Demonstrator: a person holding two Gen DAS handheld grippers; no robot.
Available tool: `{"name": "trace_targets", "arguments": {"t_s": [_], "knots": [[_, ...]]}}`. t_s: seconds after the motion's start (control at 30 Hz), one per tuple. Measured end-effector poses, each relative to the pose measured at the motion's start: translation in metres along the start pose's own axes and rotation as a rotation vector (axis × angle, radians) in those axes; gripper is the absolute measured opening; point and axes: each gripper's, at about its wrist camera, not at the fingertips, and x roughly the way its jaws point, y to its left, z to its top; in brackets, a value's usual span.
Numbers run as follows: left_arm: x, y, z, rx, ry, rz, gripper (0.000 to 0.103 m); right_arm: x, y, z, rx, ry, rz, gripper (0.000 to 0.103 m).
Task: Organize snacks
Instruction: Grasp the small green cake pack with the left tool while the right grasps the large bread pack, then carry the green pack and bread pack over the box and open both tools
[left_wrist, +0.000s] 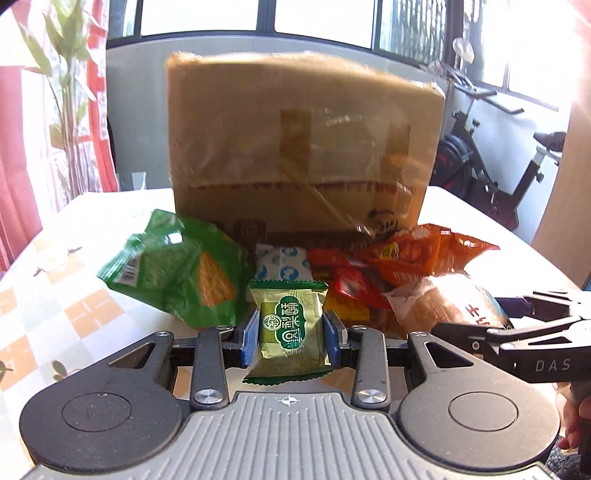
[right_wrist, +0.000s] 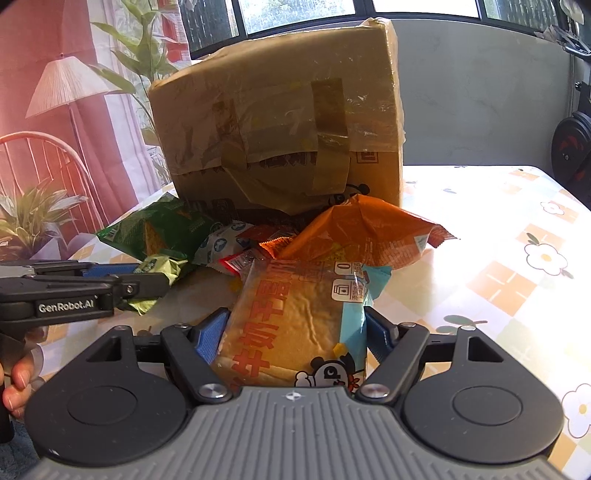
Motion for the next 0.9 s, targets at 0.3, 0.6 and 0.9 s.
{"name": "trace_targets", "arguments": {"t_s": [0.3, 0.6, 0.9], "knots": [[-0.015, 0.003, 0.007, -0.019, -0.058, 0.012, 0.038, -0.013, 0.010, 0.007, -0.045, -0.063, 0.013, 0.077], [-0.024, 0.007, 0.010, -0.032, -0.094, 0.018, 0.038, -0.025, 0.008, 0.013, -0.046, -0.112, 0.000, 0.077], [-0.029, 0.008, 0.015, -0.029, -0.124, 0.028, 0.038, -0.031, 0.008, 0.023, -0.057, -0.149, -0.007, 0.076]]}}
